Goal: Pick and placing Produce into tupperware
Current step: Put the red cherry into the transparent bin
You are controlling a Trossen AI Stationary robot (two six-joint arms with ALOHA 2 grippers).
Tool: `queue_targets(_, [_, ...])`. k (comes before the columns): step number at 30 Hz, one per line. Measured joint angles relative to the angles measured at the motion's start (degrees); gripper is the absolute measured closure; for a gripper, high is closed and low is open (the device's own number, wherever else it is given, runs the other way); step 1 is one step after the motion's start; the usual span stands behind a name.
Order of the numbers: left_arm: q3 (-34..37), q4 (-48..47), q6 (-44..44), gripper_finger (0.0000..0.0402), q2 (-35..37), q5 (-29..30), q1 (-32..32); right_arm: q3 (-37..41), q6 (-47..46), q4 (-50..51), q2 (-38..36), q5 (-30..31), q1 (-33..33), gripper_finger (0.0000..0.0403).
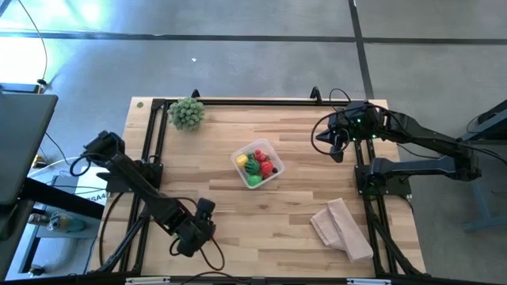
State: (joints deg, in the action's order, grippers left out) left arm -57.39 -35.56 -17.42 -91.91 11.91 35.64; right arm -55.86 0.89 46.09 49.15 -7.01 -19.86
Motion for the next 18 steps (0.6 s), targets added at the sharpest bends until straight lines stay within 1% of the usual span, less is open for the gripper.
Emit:
queue_targets(9, [0.0,2.25,1.15,0.0211,-4.47,-1.84,-0.04,0.0,0.0,0.0,0.02,0.0,0.01,0.0399])
queue_targets(18, [-0.02,4.98,1.36,0.0211,-7.03,-3.75,-0.04,0.0,0.0,0.0,0.02,0.0,0.01,0.0399])
